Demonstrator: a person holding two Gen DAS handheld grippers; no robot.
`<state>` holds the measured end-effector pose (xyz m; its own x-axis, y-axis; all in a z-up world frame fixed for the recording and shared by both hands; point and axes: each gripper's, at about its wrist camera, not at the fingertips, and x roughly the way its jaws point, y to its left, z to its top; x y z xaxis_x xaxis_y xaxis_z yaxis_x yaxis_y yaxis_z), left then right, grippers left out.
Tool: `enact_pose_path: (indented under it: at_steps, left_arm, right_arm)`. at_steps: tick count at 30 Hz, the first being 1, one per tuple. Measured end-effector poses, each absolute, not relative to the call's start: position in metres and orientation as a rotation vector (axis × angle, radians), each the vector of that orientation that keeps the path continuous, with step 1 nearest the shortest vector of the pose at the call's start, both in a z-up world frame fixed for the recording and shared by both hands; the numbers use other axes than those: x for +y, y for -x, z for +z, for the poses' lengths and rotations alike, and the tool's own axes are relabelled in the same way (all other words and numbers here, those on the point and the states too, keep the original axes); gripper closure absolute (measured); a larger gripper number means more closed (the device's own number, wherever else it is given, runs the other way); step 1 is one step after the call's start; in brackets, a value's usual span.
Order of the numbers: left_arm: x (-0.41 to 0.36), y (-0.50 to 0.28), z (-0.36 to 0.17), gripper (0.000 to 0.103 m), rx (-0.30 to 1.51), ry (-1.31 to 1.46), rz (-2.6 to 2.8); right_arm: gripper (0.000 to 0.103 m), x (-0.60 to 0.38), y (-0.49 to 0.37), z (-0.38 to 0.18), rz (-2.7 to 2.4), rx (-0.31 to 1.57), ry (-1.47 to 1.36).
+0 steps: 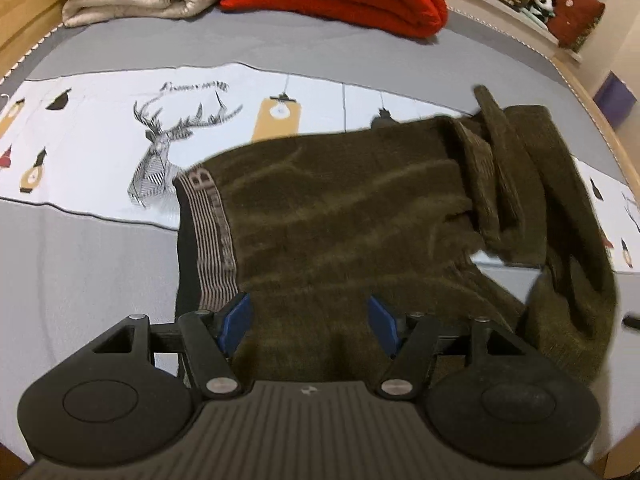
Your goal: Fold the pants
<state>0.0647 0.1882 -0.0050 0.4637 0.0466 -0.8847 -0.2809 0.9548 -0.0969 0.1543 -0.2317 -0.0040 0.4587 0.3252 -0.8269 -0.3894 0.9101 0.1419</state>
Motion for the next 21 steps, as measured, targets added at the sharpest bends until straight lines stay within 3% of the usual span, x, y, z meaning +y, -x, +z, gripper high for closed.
enact_pose_path:
  at_steps: [4, 9, 11, 16, 21]
  left_arm:
    - [0.186, -0.059, 0.0, 0.033, 1.049, 0.214, 0.188]
    - [0.205, -0.072, -0.002, 0.033, 1.046, 0.245, 0.25]
    - [0.209, -0.08, -0.005, 0.033, 1.052, 0.254, 0.272]
    - [0.197, -0.094, -0.009, 0.033, 1.06, 0.215, 0.247]
    - [0.189, -0.106, -0.018, 0.033, 1.081, 0.184, 0.238]
  right_arm:
    - [0.103, -0.243, -0.121, -0.039, 0.502, 1.178, 0.256]
    - [0.102, -0.254, -0.122, -0.031, 0.485, 1.092, 0.227]
    - [0.096, -0.263, -0.138, -0.017, 0.437, 1.019, 0.1]
    - [0.063, -0.265, -0.175, -0.005, 0.387, 0.917, -0.169]
    - [0.056, -0.248, -0.219, -0.022, 0.346, 0.934, -0.293]
